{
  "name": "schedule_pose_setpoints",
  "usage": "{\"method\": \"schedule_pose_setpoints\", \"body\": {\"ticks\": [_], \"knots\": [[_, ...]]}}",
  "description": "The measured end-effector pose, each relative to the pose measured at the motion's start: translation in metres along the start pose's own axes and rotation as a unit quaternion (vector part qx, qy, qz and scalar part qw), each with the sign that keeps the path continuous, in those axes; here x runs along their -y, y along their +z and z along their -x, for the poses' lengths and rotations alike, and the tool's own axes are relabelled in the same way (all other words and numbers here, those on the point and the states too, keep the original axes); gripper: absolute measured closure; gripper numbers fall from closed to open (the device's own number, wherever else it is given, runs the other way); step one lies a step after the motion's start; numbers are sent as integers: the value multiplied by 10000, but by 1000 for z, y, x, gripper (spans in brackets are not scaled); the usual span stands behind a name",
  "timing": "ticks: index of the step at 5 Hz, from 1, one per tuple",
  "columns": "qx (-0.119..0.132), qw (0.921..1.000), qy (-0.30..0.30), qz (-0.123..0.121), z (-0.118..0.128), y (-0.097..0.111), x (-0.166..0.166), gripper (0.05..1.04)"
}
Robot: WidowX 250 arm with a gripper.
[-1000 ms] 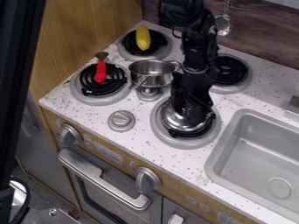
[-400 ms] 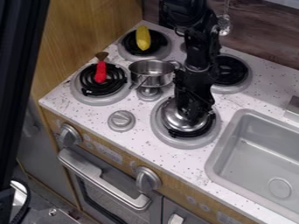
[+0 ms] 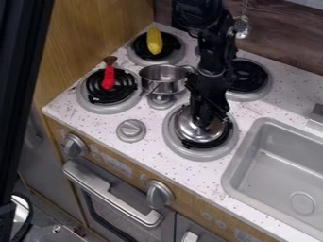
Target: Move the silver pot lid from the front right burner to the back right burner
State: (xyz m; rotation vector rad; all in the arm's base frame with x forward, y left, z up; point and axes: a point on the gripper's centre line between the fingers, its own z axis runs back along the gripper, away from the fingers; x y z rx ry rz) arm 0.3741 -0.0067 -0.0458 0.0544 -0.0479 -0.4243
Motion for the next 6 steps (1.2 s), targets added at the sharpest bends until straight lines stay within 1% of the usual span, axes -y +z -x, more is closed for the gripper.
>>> {"method": "schedule_pose_setpoints", "body": {"ticks": [1, 2, 3, 4, 5, 6], "knots": [[116, 9999, -62, -63, -2, 0, -2, 813], [349, 9988, -335, -18, -8, 2, 0, 813], [581, 9975, -406, -81, -22, 10, -5, 814], [1243, 9893, -704, -303, -71, 42, -4, 814], [1345, 9877, -713, -355, -91, 42, -15, 814], [1416, 9861, -752, -439, -104, 35, -22, 814]]}}
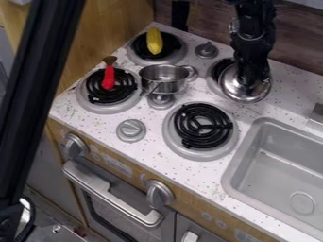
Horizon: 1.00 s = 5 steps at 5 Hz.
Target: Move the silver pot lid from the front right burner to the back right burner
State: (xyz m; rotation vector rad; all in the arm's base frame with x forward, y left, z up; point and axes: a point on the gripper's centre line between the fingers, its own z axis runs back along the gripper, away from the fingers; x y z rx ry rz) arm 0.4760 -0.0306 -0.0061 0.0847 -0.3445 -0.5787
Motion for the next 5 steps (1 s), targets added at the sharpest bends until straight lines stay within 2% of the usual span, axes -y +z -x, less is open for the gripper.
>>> {"method": "schedule_pose_setpoints", "body": {"ticks": [3, 5], "knots": [[-266, 9992, 254, -159, 11, -39, -25, 814], [71, 9987, 435, -249, -13, -44, -43, 814]]}}
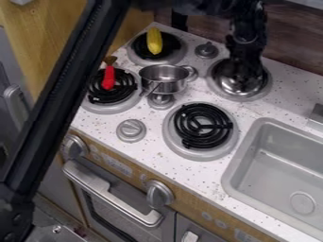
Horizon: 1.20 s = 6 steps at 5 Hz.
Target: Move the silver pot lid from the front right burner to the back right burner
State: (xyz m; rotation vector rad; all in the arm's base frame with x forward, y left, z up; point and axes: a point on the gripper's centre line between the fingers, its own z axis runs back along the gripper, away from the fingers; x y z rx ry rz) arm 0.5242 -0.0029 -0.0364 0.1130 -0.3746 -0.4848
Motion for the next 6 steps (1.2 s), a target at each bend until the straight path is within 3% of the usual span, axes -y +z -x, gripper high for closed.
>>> {"method": "schedule_pose_setpoints", "body": {"ticks": [2, 3, 5, 6], "knots": [[186, 9997, 143, -53, -16, -7, -14, 814], [173, 9996, 215, -79, -17, -8, -17, 753], [294, 9988, 383, -58, -4, -5, -16, 187], [311, 9984, 472, 9, 9, -1, -8, 86]]}}
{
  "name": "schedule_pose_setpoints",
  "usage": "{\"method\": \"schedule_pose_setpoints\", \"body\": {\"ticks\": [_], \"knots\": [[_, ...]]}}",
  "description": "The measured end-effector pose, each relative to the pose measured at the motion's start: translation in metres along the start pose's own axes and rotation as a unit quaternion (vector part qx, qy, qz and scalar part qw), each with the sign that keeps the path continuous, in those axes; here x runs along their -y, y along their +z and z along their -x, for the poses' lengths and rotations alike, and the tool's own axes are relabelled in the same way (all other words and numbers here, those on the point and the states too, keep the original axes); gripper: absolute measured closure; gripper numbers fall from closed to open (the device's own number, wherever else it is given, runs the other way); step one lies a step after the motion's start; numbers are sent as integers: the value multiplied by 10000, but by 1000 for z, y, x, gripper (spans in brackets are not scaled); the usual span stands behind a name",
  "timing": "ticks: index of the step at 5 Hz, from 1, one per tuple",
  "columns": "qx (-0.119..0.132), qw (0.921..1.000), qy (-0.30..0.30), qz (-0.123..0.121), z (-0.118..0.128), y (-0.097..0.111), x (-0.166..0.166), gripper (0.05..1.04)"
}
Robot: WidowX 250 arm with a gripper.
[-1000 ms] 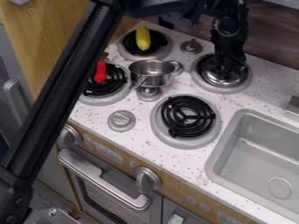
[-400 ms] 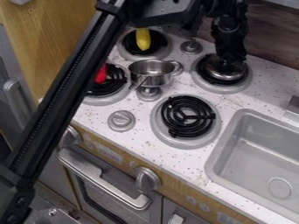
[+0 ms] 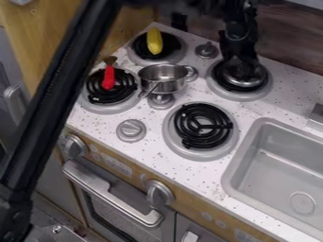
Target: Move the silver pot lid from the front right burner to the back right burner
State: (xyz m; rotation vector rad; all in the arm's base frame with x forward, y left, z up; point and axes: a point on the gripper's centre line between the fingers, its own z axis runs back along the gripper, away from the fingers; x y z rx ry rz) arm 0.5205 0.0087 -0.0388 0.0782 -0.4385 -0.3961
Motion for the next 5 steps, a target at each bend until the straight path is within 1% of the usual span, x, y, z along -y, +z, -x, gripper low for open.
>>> {"method": "schedule_pose_setpoints", "body": {"ticks": [1, 2, 3, 4, 5], "knots": [[-6, 10000, 20, 39, 22, 11, 11, 85], [23, 10000, 66, 11, 36, 35, 18, 85], [-642, 9976, 246, 94, 66, 47, 30, 85], [-1291, 9896, 609, 174, 88, 54, 38, 85], [-1772, 9796, 835, 449, 99, 60, 56, 85]]}}
